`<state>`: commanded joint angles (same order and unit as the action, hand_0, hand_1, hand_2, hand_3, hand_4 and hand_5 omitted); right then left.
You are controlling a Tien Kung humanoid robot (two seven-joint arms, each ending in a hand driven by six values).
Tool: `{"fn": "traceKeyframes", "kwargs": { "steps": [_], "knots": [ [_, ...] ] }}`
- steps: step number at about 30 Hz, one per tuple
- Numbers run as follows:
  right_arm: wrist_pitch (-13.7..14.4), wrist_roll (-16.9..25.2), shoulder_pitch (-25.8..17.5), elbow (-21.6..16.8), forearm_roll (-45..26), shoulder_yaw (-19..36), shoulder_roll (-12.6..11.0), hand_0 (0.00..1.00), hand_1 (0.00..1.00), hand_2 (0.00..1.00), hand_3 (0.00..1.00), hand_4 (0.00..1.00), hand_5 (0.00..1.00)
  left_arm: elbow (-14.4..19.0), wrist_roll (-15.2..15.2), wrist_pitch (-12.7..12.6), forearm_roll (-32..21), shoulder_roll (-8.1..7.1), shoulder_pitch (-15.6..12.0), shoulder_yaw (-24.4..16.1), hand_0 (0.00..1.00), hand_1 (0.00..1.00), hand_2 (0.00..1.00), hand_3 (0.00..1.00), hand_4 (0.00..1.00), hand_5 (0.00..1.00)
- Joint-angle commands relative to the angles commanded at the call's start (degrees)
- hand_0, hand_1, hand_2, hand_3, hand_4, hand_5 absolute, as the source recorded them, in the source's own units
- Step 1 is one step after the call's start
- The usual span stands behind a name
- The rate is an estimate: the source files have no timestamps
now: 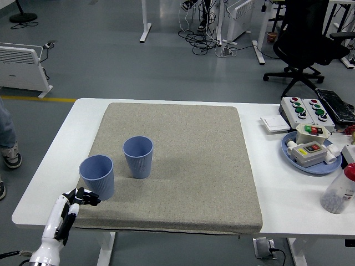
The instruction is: Push cup pick cup insert cup
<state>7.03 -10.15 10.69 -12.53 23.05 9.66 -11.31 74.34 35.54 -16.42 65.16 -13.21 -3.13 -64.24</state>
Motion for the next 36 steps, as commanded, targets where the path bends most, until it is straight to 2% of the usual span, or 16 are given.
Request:
{"fn": "traceKeyframes", "kwargs": {
  "steps": [1, 6, 7, 9, 22, 30, 31, 36],
  "knots": [
    [0.0, 0.0, 0.0, 0.0, 0.0, 0.0, 0.0, 0.729, 0.667, 0.703, 0.597, 0.163, 0.389, -0.4, -0.3, 0.1, 0.2, 0.08, 0.3, 0.0, 0.471, 0.511, 0.481, 0.442, 0.553, 0.998],
    [-0.1, 0.0, 0.0, 0.0, 0.0, 0.1, 0.0, 0.729, 0.667, 0.703, 0.597, 0.163, 0.389, -1.7, -2.1, 0.9, 1.0, 0.15, 1.5, 0.1, 0.471, 0.511, 0.481, 0.442, 0.553, 0.998],
    [-0.1, 0.0, 0.0, 0.0, 0.0, 0.1, 0.0, 0.729, 0.667, 0.703, 0.597, 0.163, 0.390, -2.0, -2.4, 1.1, 1.2, 0.15, 1.7, 0.2, 0.519, 0.555, 0.512, 0.455, 0.547, 0.998],
    [-0.1, 0.1, 0.0, 0.0, -0.2, 0.0, 0.0, 0.729, 0.667, 0.703, 0.597, 0.163, 0.390, -2.6, -2.8, 1.4, 1.3, 0.29, 2.1, 0.4, 0.519, 0.555, 0.512, 0.455, 0.547, 0.998],
    [0.0, 0.3, 0.2, 0.0, -0.3, -0.1, 0.0, 0.729, 0.667, 0.702, 0.597, 0.163, 0.389, -5.5, -3.4, 2.2, 0.8, 1.25, 4.8, 1.7, 0.549, 0.574, 0.526, 0.466, 0.542, 0.998],
    [-0.1, 0.1, 0.3, 0.0, -0.1, 0.1, 0.1, 0.729, 0.667, 0.703, 0.597, 0.163, 0.388, -8.2, -4.2, 3.2, 0.8, 1.93, 6.5, 2.3, 0.581, 0.595, 0.535, 0.472, 0.539, 0.998],
    [-0.1, 0.1, 0.3, 0.0, 0.1, 0.2, 0.1, 0.729, 0.666, 0.703, 0.597, 0.163, 0.389, -8.7, -4.4, 3.5, 0.8, 2.07, 6.9, 2.4, 0.608, 0.623, 0.561, 0.496, 0.537, 0.998],
    [-0.1, 0.1, 0.4, 0.0, 0.0, 0.2, 0.2, 0.729, 0.666, 0.703, 0.597, 0.163, 0.389, -9.6, -5.0, 4.3, 1.1, 2.22, 7.9, 2.7, 0.608, 0.623, 0.561, 0.496, 0.537, 0.998]
  ]
}}
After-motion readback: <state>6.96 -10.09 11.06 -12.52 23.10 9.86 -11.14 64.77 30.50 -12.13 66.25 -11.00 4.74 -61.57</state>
